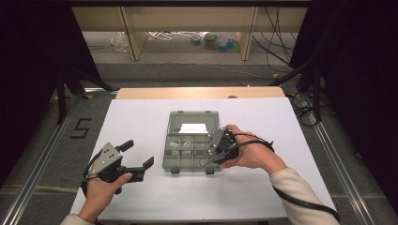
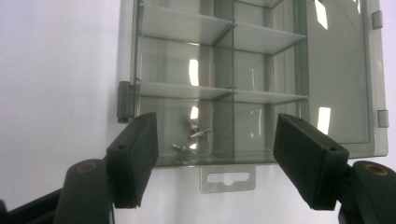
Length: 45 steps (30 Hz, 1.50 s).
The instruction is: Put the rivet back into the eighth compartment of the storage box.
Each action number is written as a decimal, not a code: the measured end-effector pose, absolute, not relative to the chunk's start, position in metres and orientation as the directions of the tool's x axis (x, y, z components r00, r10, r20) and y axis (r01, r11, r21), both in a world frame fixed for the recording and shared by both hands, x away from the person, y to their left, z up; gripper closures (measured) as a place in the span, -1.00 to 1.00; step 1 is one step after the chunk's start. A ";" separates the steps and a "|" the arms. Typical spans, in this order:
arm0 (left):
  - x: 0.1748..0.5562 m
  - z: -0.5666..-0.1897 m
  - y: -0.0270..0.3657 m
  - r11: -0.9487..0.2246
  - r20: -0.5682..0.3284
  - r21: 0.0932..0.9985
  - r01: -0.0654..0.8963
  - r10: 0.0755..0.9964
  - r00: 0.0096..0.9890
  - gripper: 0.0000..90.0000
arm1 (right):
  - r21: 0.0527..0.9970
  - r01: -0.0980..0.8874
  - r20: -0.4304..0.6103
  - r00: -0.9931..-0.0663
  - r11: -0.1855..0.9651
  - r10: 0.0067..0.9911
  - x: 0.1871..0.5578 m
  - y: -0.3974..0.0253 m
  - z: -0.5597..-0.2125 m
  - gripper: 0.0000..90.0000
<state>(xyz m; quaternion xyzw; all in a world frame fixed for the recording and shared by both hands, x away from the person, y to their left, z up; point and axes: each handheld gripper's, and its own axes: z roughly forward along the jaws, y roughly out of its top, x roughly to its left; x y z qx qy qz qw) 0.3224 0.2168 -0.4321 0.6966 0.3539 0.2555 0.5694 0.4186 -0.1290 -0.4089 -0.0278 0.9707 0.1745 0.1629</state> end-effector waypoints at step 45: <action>0.321 -0.431 0.218 -0.100 -0.047 0.974 0.203 0.788 0.614 -0.90 | 0.925 0.040 -0.147 -0.879 0.378 0.453 0.372 -0.243 -0.400 -0.33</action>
